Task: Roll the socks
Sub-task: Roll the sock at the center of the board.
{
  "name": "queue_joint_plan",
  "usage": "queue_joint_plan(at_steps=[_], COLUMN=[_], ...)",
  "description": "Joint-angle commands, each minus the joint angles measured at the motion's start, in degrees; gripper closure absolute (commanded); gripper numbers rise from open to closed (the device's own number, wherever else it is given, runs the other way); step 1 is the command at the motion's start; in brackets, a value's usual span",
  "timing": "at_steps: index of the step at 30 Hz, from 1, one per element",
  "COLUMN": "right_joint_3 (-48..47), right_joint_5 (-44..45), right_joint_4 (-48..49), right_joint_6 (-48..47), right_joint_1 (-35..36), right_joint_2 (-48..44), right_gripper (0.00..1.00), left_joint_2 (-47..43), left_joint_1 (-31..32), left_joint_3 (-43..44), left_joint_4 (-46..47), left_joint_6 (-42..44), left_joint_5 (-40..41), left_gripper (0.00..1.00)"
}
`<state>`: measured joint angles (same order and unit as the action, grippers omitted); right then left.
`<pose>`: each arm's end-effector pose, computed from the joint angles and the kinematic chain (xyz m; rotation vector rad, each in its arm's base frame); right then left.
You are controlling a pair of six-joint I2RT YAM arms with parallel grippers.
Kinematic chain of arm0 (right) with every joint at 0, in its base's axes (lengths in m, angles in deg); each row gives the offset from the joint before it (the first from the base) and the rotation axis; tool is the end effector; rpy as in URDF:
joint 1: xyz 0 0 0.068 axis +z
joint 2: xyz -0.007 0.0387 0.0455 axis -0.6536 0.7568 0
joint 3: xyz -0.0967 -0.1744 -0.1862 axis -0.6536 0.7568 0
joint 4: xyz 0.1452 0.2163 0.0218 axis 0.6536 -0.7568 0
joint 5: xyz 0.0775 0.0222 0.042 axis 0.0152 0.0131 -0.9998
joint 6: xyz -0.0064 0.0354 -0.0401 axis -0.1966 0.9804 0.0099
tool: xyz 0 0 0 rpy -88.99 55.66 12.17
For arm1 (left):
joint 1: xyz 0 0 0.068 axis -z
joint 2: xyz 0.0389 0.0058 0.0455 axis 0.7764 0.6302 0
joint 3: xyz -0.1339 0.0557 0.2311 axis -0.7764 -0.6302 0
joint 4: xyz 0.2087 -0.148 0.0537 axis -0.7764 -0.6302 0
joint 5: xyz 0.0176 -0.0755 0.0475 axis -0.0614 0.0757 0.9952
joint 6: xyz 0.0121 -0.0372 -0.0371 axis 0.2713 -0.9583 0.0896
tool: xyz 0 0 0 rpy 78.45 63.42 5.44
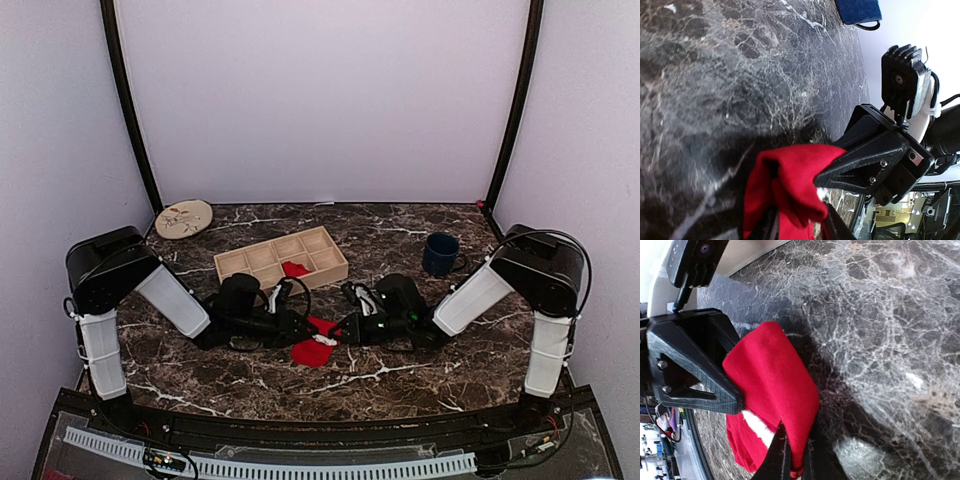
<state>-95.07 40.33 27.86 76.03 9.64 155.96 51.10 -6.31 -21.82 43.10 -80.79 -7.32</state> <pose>0.2118 0.2759 0.0942 -0.3965 2.3619 1.2535 0.2284 -0.2510 0.0952 0.1582 2.3443 -1.5579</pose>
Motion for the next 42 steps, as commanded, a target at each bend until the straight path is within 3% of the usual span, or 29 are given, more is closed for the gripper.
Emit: queue_joint_plan(at_steps=[1,13,25,35,42], right_joint_3=[2.46,0.45,-0.38,-0.44,-1.0], right_joint_5=[3.31,27.17,56.64,66.3,69.18], right_joint_4=[-2.94,-13.62,-13.44,-8.18,-5.16], right_joint_6=[-4.45,-19.49,-27.09,-32.19,-35.27], right_joint_1=[0.26,11.8,25.29,30.37,32.86], right_joint_2=[-2.64,-7.52,-6.2,-4.23,-2.42], right_gripper=[1.0,1.0,1.0,1.0,1.0], left_joint_2=[-5.34,-13.27,-15.38,-16.24,-13.76], left_joint_1=[0.29,-0.21,-0.49,-0.67,-0.85], left_joint_3=[-2.01,-0.13,3.67,4.04,4.38], left_joint_4=[-9.44,-19.72,-25.19,-26.66,-22.7], left_joint_6=[-2.01,-15.0,-23.43,-27.27,-31.59], left_joint_5=[2.05,-1.28,-6.36,-10.89,-14.78], left_gripper=[0.65,0.56,0.49,0.45,0.44])
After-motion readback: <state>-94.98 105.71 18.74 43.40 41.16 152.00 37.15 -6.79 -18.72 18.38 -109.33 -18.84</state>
